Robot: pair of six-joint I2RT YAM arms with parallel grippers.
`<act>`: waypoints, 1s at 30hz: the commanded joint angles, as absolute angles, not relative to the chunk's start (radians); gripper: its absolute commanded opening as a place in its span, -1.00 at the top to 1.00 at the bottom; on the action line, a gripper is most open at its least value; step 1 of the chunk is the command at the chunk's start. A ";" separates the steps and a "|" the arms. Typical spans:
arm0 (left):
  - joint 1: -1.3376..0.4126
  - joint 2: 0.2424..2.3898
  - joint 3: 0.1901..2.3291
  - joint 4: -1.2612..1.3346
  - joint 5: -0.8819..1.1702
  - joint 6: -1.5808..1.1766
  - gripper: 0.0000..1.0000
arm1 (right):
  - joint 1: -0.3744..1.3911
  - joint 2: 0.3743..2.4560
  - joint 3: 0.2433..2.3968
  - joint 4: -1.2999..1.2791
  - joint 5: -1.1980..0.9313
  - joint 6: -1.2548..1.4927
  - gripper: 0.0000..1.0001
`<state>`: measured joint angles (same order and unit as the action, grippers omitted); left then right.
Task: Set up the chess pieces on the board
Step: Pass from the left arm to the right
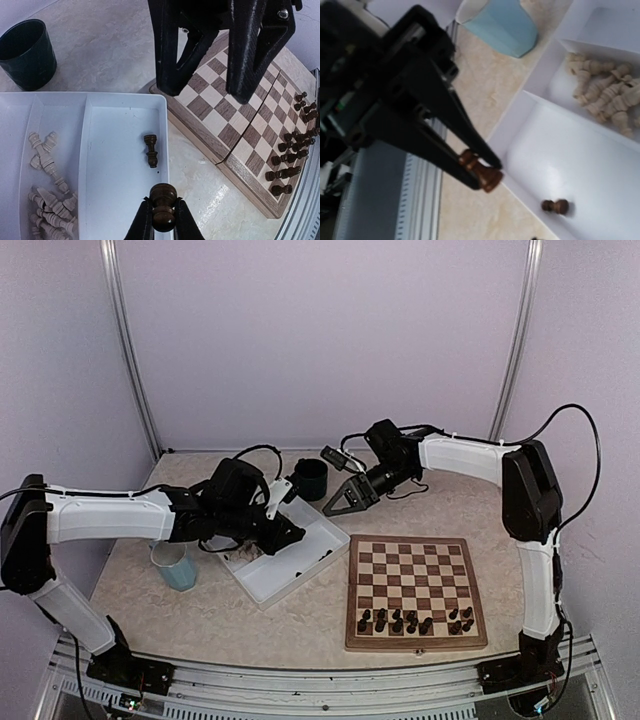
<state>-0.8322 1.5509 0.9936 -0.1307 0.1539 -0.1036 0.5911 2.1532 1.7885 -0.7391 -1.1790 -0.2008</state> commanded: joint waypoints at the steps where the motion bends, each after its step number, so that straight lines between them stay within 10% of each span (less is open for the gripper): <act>1: -0.840 1.509 0.969 -0.064 0.171 -0.098 0.82 | 0.600 2.162 1.787 -0.724 -1.255 -0.163 0.15; 20: -0.883 1.451 0.935 0.087 0.225 -0.081 0.77 | 0.666 2.171 1.759 -0.661 -1.365 -0.087 0.18; 30: -0.894 1.458 0.943 0.091 0.204 -0.078 0.75 | 0.666 2.156 1.697 -0.593 -1.449 -0.038 0.62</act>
